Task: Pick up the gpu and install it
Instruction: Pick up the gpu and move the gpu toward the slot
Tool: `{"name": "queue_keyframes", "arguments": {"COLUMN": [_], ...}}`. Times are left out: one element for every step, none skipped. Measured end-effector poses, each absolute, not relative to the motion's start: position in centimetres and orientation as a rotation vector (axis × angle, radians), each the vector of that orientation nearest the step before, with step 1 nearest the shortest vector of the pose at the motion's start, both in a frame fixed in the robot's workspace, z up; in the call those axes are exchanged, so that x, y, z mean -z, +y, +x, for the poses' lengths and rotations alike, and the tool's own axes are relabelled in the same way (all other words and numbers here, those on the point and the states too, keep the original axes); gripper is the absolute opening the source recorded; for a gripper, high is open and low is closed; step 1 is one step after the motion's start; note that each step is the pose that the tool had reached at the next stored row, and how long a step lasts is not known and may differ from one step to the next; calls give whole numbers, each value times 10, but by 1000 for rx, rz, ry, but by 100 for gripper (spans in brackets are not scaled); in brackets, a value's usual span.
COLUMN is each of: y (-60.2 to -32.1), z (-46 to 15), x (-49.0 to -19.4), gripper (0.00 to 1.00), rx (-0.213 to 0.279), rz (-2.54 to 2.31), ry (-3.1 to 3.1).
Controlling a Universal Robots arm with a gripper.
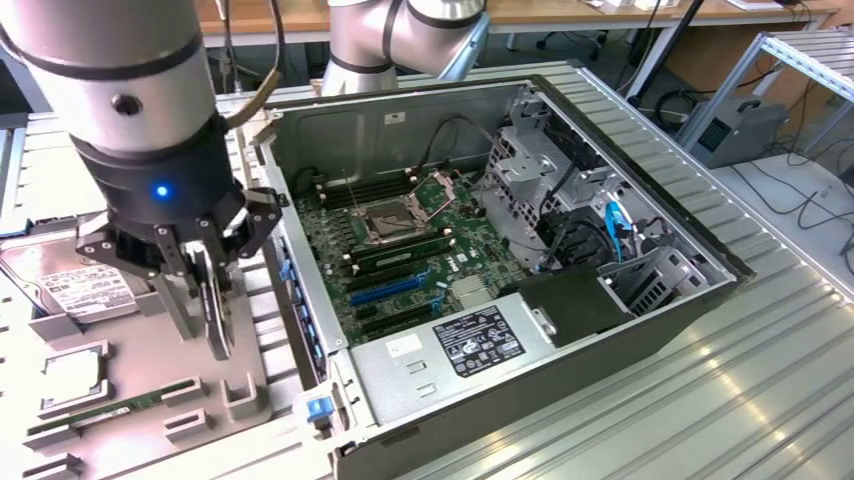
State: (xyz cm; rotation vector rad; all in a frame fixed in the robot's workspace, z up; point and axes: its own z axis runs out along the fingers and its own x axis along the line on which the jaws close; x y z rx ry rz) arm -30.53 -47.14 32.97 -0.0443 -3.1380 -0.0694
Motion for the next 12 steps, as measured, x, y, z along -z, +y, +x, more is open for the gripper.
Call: {"name": "queue_keyframes", "arguments": {"y": [-471,-471,-471,-471,-471,-471,-471,-471,-471,-471,-471,-471], "z": [-305,-305,-305,-305,-305,-305,-305,-305,-305,-305,-305,-305], "x": [-335,-343,-353,-361,-367,-372,-378,-382,-387,-392,-398,-406], "gripper": [27,27,27,27,27,27,27,27,27,27,27,27], "rx": [69,70,70,70,70,70,70,70,70,70,70,70], "rz": [-44,-44,-44,-44,-44,-44,-44,-44,-44,-44,-44,-44], "ry": [-3138,-3138,-3138,-3138,-3138,-3138,-3138,-3138,-3138,-3138,-3138,-3138]}}
